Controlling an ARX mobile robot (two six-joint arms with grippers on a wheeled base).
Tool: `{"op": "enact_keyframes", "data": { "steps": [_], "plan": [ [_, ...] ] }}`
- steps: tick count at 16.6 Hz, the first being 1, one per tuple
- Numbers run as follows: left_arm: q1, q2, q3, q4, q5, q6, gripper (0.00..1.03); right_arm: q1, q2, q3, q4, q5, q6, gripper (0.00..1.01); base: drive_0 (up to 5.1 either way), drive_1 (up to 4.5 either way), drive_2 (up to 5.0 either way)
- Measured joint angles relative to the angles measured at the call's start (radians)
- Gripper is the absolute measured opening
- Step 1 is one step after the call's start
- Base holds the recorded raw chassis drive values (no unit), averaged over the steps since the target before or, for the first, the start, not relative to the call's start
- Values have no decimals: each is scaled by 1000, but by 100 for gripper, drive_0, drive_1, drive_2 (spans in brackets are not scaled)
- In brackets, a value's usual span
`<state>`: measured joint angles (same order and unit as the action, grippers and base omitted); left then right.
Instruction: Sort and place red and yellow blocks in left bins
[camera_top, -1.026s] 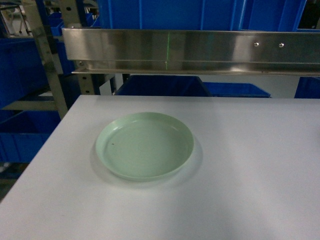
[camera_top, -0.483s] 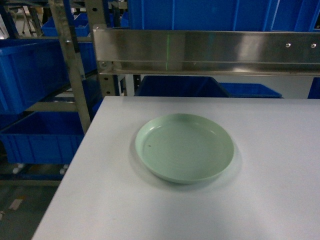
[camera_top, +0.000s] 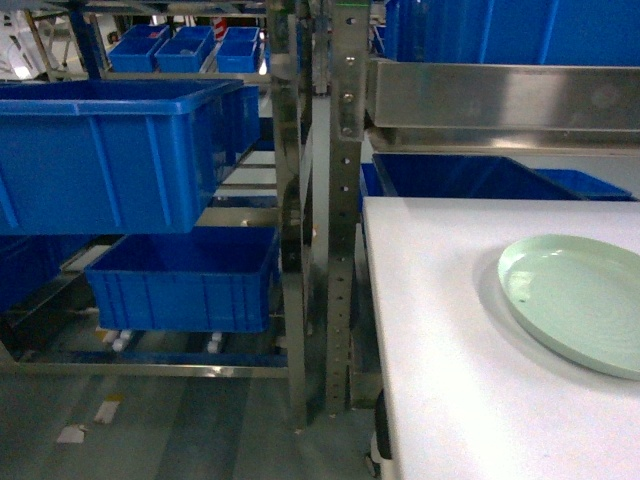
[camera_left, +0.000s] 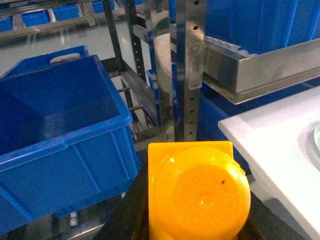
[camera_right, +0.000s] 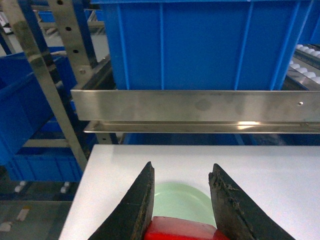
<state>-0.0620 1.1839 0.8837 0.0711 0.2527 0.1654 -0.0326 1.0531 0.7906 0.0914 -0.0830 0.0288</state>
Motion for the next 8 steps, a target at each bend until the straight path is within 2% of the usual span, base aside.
{"op": "enact_keyframes", "data": {
  "steps": [8],
  "plan": [
    [3,0,0,3,-1,0,27,0,-1,0,6,0,0,28,-494,250,250]
  ]
}}
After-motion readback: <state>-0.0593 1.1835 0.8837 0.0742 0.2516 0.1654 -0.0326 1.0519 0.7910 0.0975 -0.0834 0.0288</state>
